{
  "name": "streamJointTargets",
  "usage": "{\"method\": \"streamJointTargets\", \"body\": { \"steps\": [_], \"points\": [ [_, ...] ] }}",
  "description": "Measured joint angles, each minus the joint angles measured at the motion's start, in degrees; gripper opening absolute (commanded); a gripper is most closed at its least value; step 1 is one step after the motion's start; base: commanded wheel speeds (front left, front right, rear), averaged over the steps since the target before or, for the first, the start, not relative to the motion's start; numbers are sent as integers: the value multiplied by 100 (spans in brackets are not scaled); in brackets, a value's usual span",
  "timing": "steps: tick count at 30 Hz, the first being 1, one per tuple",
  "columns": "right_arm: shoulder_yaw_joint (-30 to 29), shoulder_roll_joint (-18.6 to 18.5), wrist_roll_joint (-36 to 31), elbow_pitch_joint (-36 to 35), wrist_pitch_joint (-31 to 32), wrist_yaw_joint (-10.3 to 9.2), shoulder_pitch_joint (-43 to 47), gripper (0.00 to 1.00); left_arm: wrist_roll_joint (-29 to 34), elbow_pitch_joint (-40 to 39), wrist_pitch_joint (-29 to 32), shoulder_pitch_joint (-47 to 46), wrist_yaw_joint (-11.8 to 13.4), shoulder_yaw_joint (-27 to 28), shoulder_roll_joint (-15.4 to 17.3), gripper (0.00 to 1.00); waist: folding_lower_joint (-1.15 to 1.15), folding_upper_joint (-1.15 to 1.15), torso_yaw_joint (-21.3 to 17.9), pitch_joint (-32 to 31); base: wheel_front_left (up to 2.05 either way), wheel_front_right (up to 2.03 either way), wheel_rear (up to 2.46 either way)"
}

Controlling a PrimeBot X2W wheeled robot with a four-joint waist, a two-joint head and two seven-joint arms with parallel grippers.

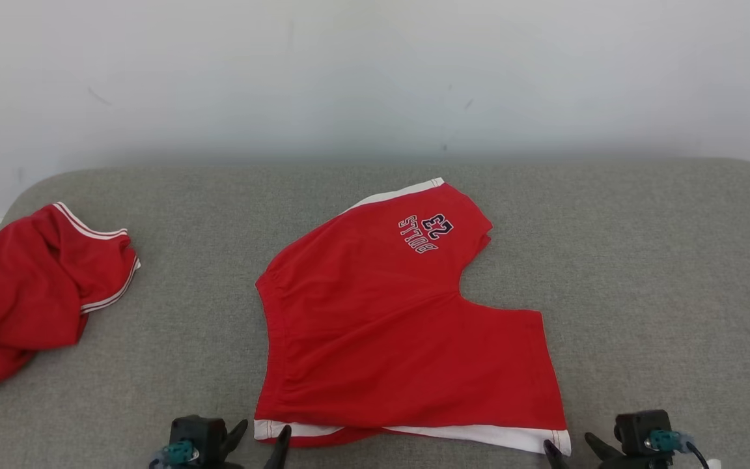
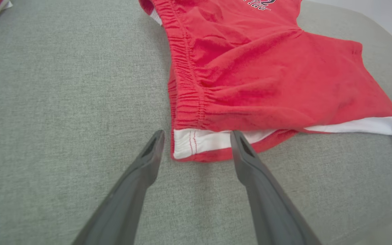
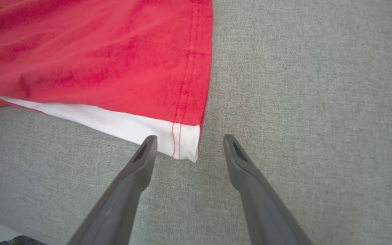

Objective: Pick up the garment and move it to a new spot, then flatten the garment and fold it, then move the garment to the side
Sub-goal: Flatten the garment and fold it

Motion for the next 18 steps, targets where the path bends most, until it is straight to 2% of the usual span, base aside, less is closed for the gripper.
{"method": "streamJointTargets", "body": {
  "steps": [11,12,13,14,15,18],
  "points": [
    [176,265,3,579,49,113,-461,100,-23,934,99,-586,-67,0,-53,100,0,0,-2,129,0,0,0],
    [187,286,3,608,48,127,-488,80,-88,1006,98,-595,-108,19,-77,56,0,0,-6,124,0,0,0],
    [194,298,3,650,46,145,-521,50,-92,1060,98,-595,-108,11,-94,0,0,0,-9,123,0,0,0],
    [200,300,3,701,36,164,-552,5,-100,1115,99,-595,-130,-3,-121,0,0,0,-11,121,0,0,0],
    [200,302,3,733,10,165,-558,0,-103,1174,99,-595,-163,-33,-146,0,0,0,-12,120,0,0,0],
    [200,323,3,814,-42,189,-565,0,-103,1256,87,-609,-203,-58,-187,0,0,0,-13,116,0,0,0]
  ]
}}
